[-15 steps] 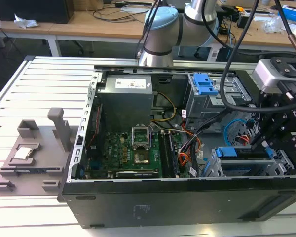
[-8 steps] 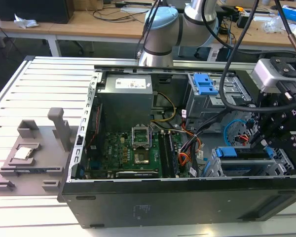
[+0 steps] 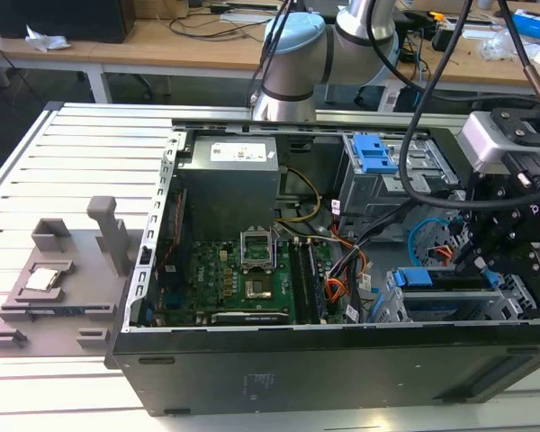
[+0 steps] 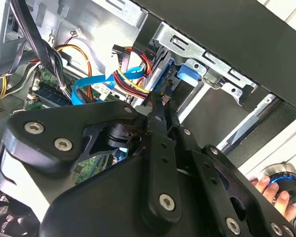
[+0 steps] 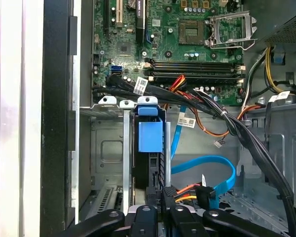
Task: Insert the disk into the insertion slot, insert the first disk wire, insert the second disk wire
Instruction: 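Insert the first disk wire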
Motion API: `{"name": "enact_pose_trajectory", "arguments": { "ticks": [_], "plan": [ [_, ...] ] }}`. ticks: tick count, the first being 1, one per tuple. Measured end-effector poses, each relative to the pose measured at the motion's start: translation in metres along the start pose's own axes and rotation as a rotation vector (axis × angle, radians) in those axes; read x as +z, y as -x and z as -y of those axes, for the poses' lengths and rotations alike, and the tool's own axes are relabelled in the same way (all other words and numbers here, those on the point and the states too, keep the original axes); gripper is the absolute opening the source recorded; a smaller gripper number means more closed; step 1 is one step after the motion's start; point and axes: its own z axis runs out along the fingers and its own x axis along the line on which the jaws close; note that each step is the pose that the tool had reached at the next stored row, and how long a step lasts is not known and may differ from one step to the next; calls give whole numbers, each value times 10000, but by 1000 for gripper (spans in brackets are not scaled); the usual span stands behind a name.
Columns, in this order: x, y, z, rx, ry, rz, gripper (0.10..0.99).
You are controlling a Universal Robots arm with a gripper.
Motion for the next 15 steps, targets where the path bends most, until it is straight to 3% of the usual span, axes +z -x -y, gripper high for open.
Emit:
{"name": "enact_pose_trajectory", "arguments": {
  "ticks": [15],
  "plan": [
    [85, -4, 53, -67, 4, 9, 176]
  ]
}}
